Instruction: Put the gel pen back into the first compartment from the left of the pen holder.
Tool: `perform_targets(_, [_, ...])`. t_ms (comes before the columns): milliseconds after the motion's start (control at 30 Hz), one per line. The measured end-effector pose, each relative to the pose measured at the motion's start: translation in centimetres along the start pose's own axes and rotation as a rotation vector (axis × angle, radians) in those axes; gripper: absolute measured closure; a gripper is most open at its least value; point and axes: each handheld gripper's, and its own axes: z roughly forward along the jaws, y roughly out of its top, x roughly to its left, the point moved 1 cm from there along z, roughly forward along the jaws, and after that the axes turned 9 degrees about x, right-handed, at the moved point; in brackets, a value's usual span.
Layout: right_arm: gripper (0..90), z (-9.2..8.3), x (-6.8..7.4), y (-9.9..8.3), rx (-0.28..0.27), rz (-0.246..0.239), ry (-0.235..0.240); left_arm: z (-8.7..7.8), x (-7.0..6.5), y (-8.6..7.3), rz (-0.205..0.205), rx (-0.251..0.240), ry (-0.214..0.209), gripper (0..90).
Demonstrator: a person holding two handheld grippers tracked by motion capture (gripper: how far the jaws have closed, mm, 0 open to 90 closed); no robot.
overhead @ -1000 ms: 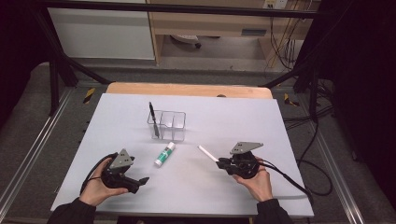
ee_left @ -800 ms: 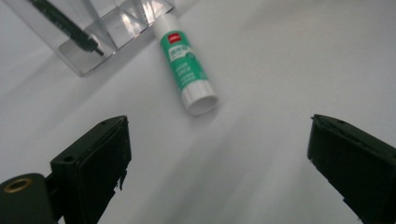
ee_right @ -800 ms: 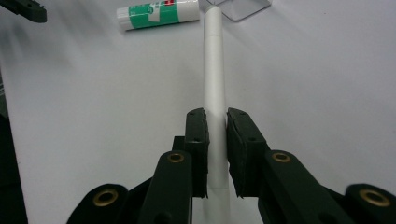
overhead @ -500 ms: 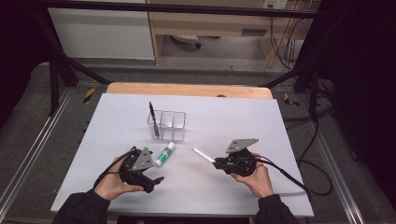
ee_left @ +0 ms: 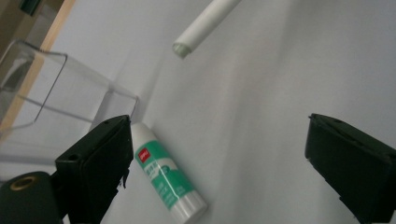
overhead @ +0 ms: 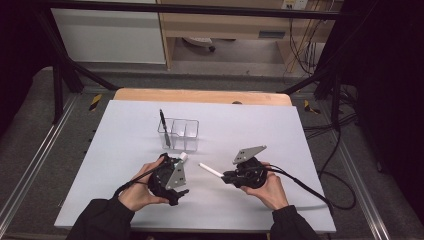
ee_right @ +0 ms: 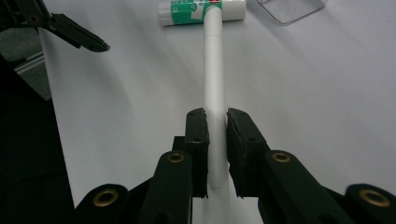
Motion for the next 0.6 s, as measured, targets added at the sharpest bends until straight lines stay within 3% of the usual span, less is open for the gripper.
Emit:
perform_targets(200, [79.3, 0.0, 0.3, 0.5, 0.021, 0.004, 0.013, 0.5, -0.3, 1.2, 0.080, -0.010, 0.016, 9.8])
perform_targets(600, [79.3, 0.2, 0.8, 1.8, 0.067, 0.020, 0.028, 0.9, -0.5, 2.8, 0.246, -0.021, 0.093, 16.9])
